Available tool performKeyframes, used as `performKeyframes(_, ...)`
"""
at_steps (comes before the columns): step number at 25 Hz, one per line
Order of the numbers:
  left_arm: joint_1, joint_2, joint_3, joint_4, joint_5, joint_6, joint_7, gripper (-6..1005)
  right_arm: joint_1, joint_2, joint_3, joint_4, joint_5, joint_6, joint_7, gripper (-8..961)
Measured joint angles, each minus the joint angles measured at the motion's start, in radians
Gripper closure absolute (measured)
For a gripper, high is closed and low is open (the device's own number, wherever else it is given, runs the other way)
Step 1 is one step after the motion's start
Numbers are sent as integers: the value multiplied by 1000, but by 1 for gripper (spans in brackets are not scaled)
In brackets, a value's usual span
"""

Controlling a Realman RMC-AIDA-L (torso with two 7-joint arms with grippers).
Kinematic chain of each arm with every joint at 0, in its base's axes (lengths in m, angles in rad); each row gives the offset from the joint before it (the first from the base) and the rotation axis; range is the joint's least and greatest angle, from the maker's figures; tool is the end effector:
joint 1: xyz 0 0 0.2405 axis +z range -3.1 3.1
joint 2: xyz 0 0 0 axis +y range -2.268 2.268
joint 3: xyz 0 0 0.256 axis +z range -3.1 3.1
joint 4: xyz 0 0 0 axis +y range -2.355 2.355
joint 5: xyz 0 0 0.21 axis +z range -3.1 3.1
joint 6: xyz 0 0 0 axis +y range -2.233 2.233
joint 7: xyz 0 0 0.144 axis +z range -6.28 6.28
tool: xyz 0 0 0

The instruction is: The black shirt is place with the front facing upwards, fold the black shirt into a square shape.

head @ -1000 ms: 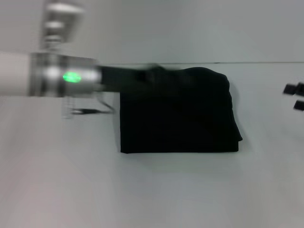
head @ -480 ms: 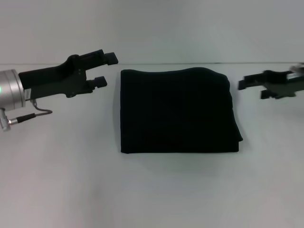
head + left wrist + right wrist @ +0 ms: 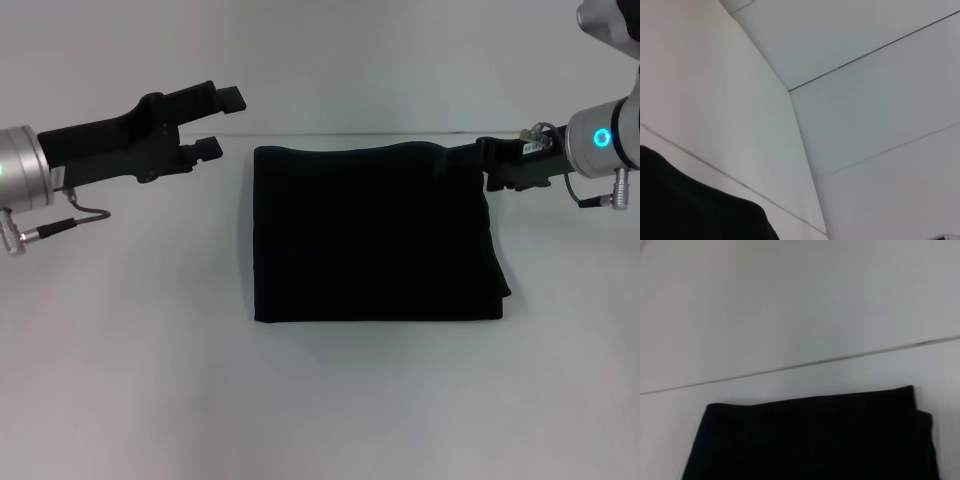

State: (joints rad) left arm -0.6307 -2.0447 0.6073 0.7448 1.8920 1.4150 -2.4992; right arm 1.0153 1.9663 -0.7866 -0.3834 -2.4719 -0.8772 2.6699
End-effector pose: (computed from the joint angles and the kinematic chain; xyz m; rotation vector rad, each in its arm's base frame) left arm -0.2306 0.3936 0.0542 -2.0634 -1.8543 -1.1064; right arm 0.2107 0.4751 -0.0023 -2.0021 1.6276 0.2501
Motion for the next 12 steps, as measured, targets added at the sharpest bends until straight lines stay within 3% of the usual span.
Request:
performKeyframes(8, -9, -5, -1, -8, -8, -34, 2, 101, -11, -6, -14, 3, -2, 19, 9, 39)
performKeyframes(12, -15, -7, 1, -10, -8, -58, 2, 104, -11, 13, -23, 8, 0, 60, 5, 38)
